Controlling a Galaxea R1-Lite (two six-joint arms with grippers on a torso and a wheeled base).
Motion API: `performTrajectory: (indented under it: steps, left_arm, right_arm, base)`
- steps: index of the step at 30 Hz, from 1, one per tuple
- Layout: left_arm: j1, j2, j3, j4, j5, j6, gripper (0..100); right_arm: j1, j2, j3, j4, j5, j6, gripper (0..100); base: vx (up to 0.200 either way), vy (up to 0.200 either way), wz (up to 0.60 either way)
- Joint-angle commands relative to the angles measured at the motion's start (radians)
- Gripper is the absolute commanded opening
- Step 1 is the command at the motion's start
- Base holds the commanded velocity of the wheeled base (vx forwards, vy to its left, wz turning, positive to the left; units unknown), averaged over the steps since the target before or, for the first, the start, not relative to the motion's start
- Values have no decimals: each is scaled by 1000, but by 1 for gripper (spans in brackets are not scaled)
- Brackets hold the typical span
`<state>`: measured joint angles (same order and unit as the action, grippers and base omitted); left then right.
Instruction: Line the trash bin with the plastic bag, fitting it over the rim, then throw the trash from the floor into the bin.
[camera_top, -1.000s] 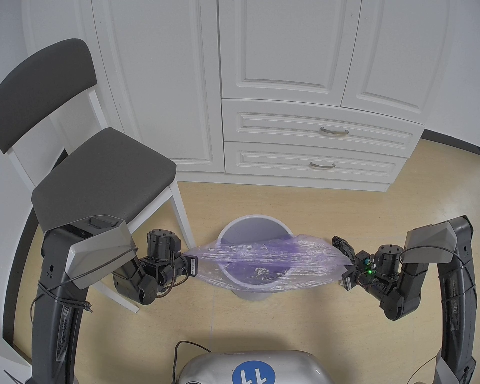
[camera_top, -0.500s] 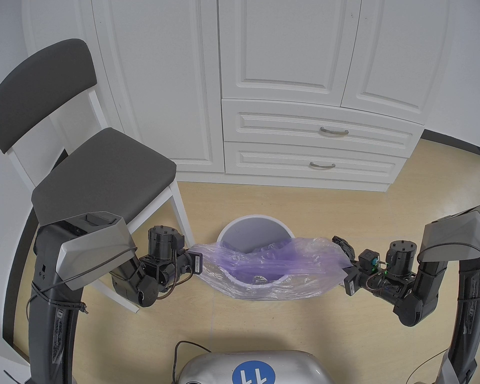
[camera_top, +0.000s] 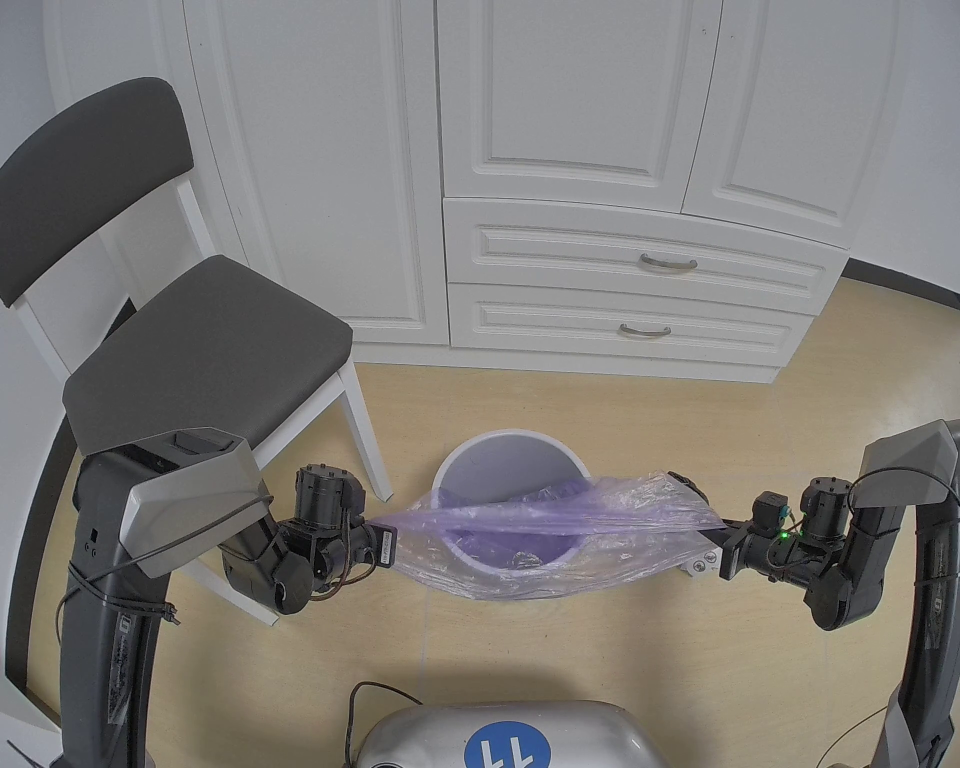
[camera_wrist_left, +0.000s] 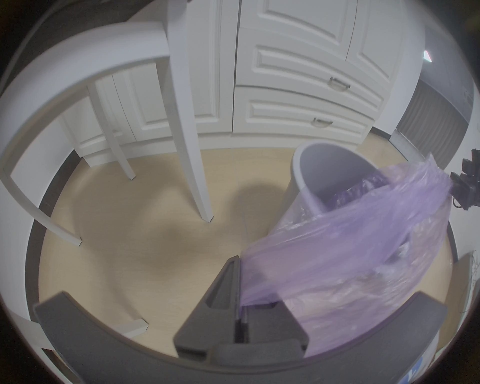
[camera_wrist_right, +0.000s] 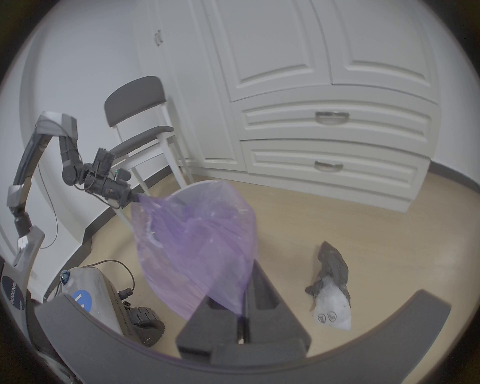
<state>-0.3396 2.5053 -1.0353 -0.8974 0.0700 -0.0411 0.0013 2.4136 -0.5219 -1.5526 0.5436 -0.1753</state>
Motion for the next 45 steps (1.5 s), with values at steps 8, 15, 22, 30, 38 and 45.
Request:
performTrajectory:
  steps: [8, 15, 22, 30, 38, 45]
  left_arm:
    - [36, 67, -60, 8, 4, 3, 0]
    - [47, 70, -69, 9, 4, 3, 0]
    - [48, 69, -71, 11, 5, 3, 0]
    - [51, 73, -77, 18, 5, 3, 0]
    - [51, 75, -78, 18, 5, 3, 0]
    - [51, 79, -81, 20, 4, 3, 0]
  right_arm:
    - [-66, 76, -21, -18, 79, 16, 0]
    - [-90, 81, -24, -18, 130, 28, 0]
    - [-110, 76, -24, -18, 179, 53, 0]
    - [-156, 64, -17, -18, 337, 108, 0]
    - [-225, 55, -7, -18, 527, 197, 0]
    - [-262, 70, -20, -18, 607, 263, 0]
  base:
    - [0, 0, 0]
    - [0, 0, 0]
    - [0, 0, 0]
    - [0, 0, 0]
    - [0, 0, 0]
    - [0, 0, 0]
